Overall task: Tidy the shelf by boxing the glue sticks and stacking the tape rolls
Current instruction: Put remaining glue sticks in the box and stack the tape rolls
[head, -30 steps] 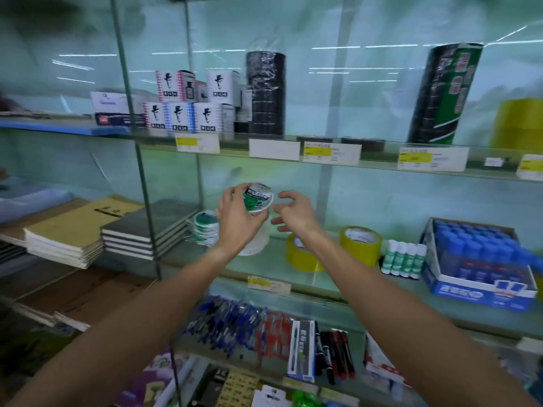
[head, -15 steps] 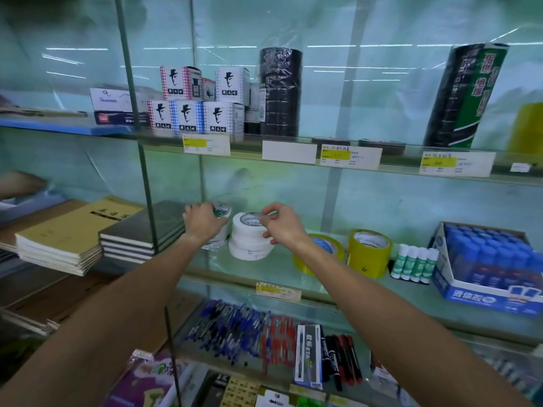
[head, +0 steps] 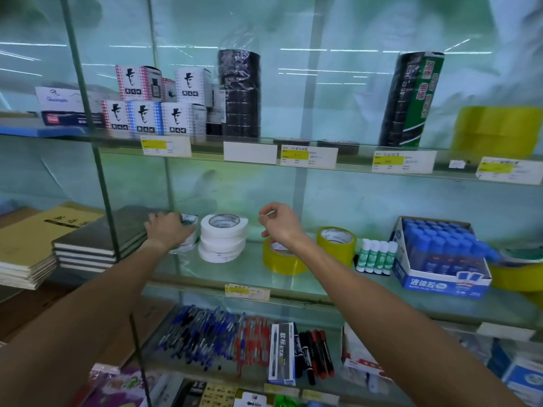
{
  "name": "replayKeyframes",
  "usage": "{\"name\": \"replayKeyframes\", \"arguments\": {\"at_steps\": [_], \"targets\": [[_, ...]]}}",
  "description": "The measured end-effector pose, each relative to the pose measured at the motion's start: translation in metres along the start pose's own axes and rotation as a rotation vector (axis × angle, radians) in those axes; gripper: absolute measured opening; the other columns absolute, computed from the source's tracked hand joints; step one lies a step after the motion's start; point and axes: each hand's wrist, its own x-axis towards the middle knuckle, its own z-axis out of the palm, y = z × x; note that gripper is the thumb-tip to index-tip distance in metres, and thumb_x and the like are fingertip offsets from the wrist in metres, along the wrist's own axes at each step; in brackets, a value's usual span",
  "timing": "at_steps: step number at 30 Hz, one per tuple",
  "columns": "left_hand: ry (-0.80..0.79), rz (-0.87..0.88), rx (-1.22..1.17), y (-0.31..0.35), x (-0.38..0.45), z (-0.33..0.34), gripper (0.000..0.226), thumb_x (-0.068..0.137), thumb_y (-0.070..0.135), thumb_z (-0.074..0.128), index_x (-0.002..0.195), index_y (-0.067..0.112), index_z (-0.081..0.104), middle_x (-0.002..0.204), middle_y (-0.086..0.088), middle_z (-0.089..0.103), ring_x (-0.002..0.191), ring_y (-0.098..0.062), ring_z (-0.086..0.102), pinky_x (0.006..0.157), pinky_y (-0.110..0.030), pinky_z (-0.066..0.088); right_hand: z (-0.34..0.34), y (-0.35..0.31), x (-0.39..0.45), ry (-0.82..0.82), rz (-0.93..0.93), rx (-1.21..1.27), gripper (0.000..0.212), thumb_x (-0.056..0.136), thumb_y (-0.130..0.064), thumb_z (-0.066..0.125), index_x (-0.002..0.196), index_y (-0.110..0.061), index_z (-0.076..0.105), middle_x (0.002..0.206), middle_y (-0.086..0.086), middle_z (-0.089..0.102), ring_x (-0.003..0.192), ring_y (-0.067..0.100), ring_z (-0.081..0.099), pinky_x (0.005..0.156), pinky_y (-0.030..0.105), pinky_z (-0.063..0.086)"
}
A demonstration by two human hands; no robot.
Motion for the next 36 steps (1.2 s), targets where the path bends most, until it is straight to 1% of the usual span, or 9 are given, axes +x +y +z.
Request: {"name": "replayKeyframes", "arguments": {"at_steps": [4, 7, 10, 13, 20, 26, 30, 33, 36], "targets": [[0.184, 0.132, -0.103, 0.033, -0.012, -0.008, 0.032, 0.085, 0.034, 0.063, 0.110, 0.014, 0.066, 0.122, -0.022, 0.057, 0.116, -0.041, 0.046, 0.099, -0.048, 0.034, -0.035, 0.013, -0.005, 0.082, -0.073, -0.121, 0.009, 0.089, -0.016, 0.057, 0.094, -0.016, 0.065, 0.079, 0.004, 0.068, 0.078, 0.028, 0.070, 0.077, 0.037, 0.057], [0.247, 0.313, -0.196, 0.068, -0.022, -0.008, 0.017, 0.083, 0.024, 0.062, 0.096, 0.017, 0.070, 0.107, -0.018, 0.065, 0.102, -0.038, 0.055, 0.089, -0.043, 0.040, -0.067, 0.029, -0.010, 0.194, -0.153, -0.316, 0.012, 0.087, -0.017, 0.057, 0.089, -0.018, 0.069, 0.082, 0.006, 0.072, 0.085, 0.027, 0.067, 0.080, 0.037, 0.054], [0.217, 0.415, -0.305, 0.116, -0.045, -0.008, 0.011, 0.081, 0.018, 0.063, 0.088, 0.018, 0.072, 0.093, -0.015, 0.068, 0.092, -0.038, 0.059, 0.084, -0.041, 0.045, -0.105, 0.045, -0.018, 0.292, -0.183, -0.449, 0.015, 0.087, -0.016, 0.054, 0.090, -0.017, 0.069, 0.088, 0.009, 0.072, 0.087, 0.029, 0.065, 0.076, 0.038, 0.053], [0.160, 0.522, -0.372, 0.162, -0.071, -0.006, 0.014, 0.080, 0.025, 0.060, 0.085, 0.021, 0.072, 0.087, -0.011, 0.069, 0.087, -0.035, 0.061, 0.081, -0.040, 0.048, -0.145, 0.060, -0.025, 0.374, -0.180, -0.552, 0.017, 0.087, -0.014, 0.052, 0.093, -0.015, 0.068, 0.091, 0.009, 0.072, 0.088, 0.030, 0.064, 0.074, 0.039, 0.053], [0.026, 0.695, -0.524, 0.251, -0.121, 0.010, 0.014, 0.085, 0.015, 0.060, 0.089, 0.017, 0.073, 0.092, -0.002, 0.071, 0.089, -0.021, 0.061, 0.083, -0.033, 0.047, -0.232, 0.092, -0.040, 0.504, -0.111, -0.774, 0.022, 0.088, -0.009, 0.049, 0.100, -0.007, 0.067, 0.098, 0.018, 0.066, 0.093, 0.038, 0.060, 0.070, 0.039, 0.049], [-0.049, 0.786, -0.623, 0.317, -0.163, 0.018, 0.014, 0.085, 0.012, 0.058, 0.089, 0.015, 0.071, 0.088, 0.003, 0.065, 0.083, -0.014, 0.056, 0.075, -0.023, 0.039, -0.307, 0.127, -0.059, 0.673, 0.140, -0.815, 0.019, 0.089, -0.008, 0.050, 0.106, -0.006, 0.058, 0.107, 0.019, 0.061, 0.098, 0.040, 0.058, 0.076, 0.042, 0.048], [-0.090, 0.830, -0.636, 0.348, -0.185, 0.022, 0.016, 0.086, 0.011, 0.057, 0.092, 0.013, 0.071, 0.093, -0.001, 0.069, 0.083, -0.013, 0.055, 0.075, -0.021, 0.039, -0.352, 0.156, -0.076, 0.685, 0.335, -0.878, 0.029, 0.089, -0.008, 0.050, 0.118, -0.003, 0.049, 0.118, 0.023, 0.051, 0.105, 0.044, 0.056, 0.082, 0.044, 0.047], [-0.107, 0.844, -0.629, 0.359, -0.196, 0.025, 0.016, 0.086, 0.012, 0.056, 0.093, 0.013, 0.071, 0.093, -0.001, 0.069, 0.083, -0.013, 0.056, 0.076, -0.023, 0.043, -0.376, 0.177, -0.084, 0.705, 0.525, -0.906, 0.039, 0.087, -0.012, 0.057, 0.125, -0.008, 0.046, 0.126, 0.026, 0.041, 0.109, 0.047, 0.051, 0.089, 0.046, 0.047], [-0.125, 0.845, -0.608, 0.364, -0.201, 0.030, 0.016, 0.086, 0.014, 0.057, 0.093, 0.015, 0.071, 0.095, -0.001, 0.068, 0.088, -0.017, 0.061, 0.079, -0.029, 0.049, -0.392, 0.192, -0.088, 0.737, 0.718, -0.777, 0.049, 0.088, -0.025, 0.063, 0.132, -0.014, 0.044, 0.136, 0.028, 0.031, 0.120, 0.049, 0.039, 0.098, 0.049, 0.041]]}}
